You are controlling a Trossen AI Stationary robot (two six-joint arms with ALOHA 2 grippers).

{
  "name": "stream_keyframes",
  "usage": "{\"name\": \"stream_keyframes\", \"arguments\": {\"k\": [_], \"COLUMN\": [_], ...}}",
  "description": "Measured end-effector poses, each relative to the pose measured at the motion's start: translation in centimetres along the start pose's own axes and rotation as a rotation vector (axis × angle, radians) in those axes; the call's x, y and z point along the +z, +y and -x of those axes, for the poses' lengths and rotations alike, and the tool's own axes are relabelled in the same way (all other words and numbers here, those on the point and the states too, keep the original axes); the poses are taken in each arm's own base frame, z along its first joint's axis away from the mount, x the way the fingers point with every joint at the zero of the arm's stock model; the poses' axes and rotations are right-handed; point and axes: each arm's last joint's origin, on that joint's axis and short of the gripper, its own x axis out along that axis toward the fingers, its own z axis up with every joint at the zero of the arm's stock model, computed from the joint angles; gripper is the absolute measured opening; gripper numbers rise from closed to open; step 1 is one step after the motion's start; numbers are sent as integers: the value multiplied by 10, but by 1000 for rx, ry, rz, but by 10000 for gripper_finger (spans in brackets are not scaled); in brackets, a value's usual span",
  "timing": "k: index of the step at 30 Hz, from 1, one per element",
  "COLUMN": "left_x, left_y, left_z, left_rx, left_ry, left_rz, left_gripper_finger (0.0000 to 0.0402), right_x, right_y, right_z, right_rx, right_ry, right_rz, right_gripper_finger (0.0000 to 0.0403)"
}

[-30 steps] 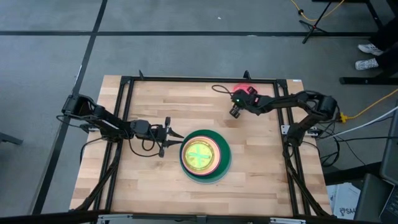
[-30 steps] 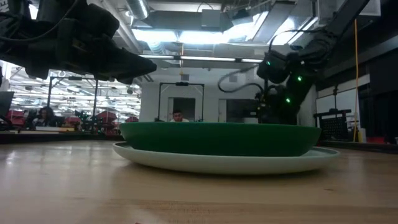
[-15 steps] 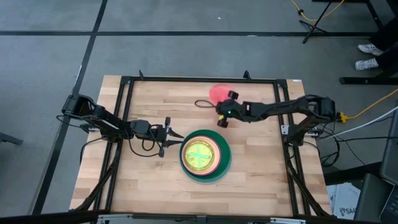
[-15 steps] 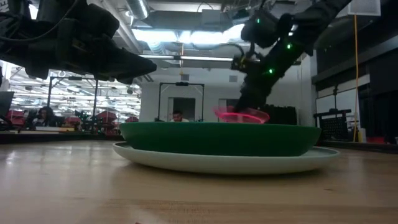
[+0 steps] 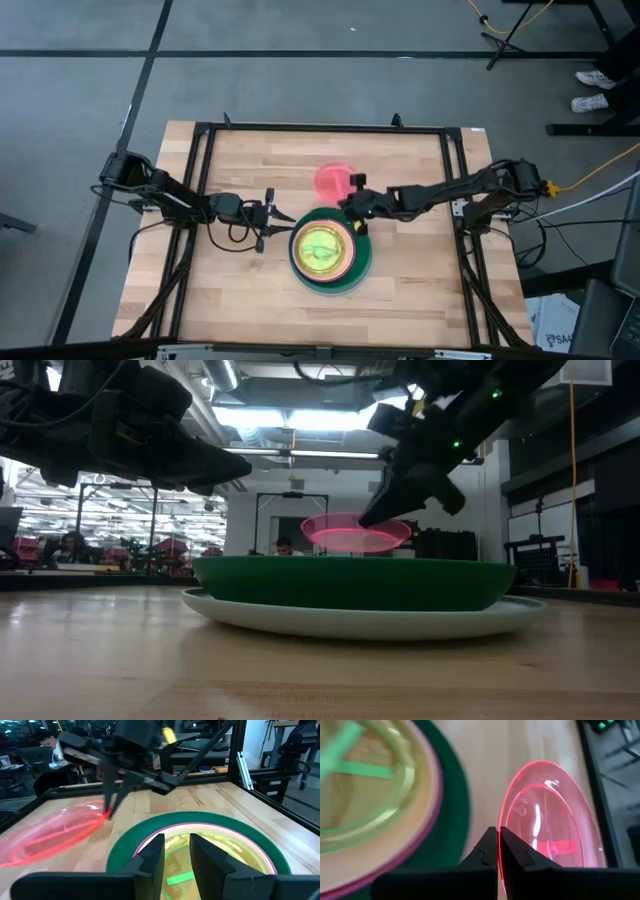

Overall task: Stack plastic plates
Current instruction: Stack the pink transparent plate on top of the green transparent plate

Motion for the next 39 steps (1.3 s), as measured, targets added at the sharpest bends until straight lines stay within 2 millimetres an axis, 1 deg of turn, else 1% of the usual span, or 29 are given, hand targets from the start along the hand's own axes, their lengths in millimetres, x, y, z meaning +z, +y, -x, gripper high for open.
{"name": "stream_keyframes", "arguments": {"k": [9,16,22,26,29,34,39], "left_x": [0,0,0,0,0,0,0], "left_y": [0,0,0,0,0,1,1], "left_z": [0,0,0,0,0,0,0], "left_rx": [2,7,10,10,11,12,12], "left_ry": [0,0,5,4,4,4,5], "left_rz": [0,0,1,1,1,1,1], "left_gripper_finger": [85,85,85,85,85,85,85], "right_x": [15,22,19,18,18,19,22], "right_y": [40,69,92,98,98,97,98], "right_z": [13,7,-2,-7,-8,-7,-7], "right_rx": [171,285,375,398,418,420,461], "right_ry": [-111,-198,-209,-199,-194,-210,-226], "right_rz": [77,88,93,42,-5,-21,-103], "right_gripper_finger": [1,1,1,1,1,1,1]}}
